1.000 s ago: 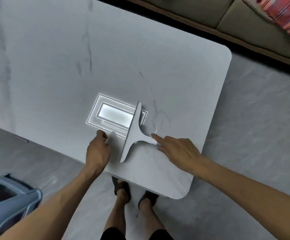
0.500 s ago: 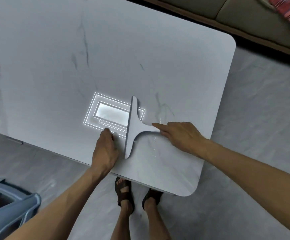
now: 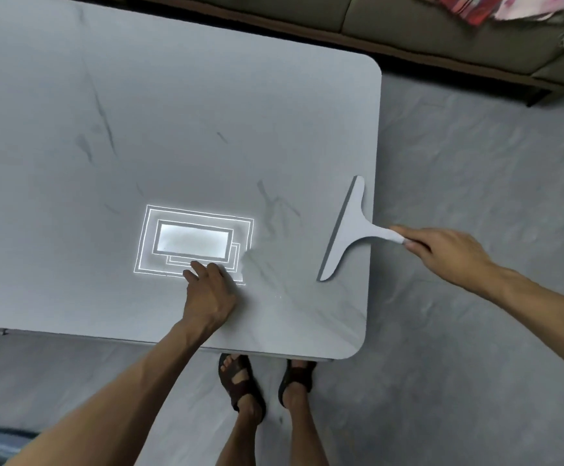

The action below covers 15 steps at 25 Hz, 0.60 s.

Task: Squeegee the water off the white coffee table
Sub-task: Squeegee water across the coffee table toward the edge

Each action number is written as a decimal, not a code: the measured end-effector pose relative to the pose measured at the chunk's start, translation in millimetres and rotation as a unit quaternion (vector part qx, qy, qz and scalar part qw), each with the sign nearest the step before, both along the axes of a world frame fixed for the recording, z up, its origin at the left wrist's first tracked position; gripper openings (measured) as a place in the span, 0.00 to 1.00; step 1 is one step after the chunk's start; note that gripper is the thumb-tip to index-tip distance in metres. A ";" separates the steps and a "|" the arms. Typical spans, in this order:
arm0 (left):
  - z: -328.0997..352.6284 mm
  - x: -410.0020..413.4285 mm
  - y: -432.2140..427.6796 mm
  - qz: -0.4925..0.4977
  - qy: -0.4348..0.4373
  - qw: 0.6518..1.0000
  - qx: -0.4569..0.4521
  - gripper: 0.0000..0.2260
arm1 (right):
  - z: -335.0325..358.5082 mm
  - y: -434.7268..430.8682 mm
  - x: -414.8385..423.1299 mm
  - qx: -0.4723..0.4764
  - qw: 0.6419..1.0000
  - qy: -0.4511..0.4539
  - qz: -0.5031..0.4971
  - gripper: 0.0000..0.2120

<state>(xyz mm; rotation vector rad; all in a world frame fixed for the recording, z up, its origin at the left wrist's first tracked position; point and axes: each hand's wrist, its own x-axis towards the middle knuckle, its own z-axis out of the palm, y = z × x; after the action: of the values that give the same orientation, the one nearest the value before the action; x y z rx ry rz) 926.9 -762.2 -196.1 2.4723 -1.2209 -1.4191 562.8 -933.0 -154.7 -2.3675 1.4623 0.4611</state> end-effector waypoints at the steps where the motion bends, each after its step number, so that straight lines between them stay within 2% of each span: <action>1: 2.7 -1.9 2.0 -0.032 -0.030 0.998 -0.050 0.22 | 4.6 1.3 -4.2 0.000 1.000 0.007 -0.007 0.19; 2: 6.4 -1.4 7.2 -0.044 -0.031 0.993 -0.102 0.23 | 9.1 3.4 -5.2 0.000 1.000 0.006 -0.011 0.19; 3: 2.5 9.0 11.5 0.005 -0.009 0.994 -0.113 0.23 | 13.5 6.5 -2.1 -0.001 1.000 -0.001 -0.014 0.19; 4: 4.5 14.7 8.0 0.085 0.040 0.992 -0.084 0.20 | 17.3 10.3 5.1 0.000 1.000 -0.014 -0.013 0.19; 5: 6.2 15.3 13.5 0.133 0.043 0.985 -0.101 0.14 | 20.1 15.3 16.4 0.003 1.000 -0.027 -0.007 0.19; 6: 1.2 19.9 19.1 0.149 -0.031 0.982 -0.110 0.09 | 22.0 21.5 30.9 0.005 0.999 -0.039 0.007 0.19; 7: -4.9 23.1 25.7 0.139 -0.074 0.982 -0.102 0.08 | 22.7 29.1 48.1 0.009 0.999 -0.047 0.027 0.19; 13: -5.4 43.5 60.8 0.167 -0.064 0.979 -0.094 0.01 | 1.4 99.5 158.2 0.096 0.982 -0.110 0.122 0.20; 15: -7.4 39.2 74.3 0.169 -0.068 0.980 -0.082 0.03 | -12.4 122.4 178.1 0.115 0.973 -0.115 0.161 0.20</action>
<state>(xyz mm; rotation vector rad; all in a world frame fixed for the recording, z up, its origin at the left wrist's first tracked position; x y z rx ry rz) 966.1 -688.0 -203.5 2.5401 -0.8396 -1.0362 740.9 -810.7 -167.1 -2.3793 0.8762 0.3923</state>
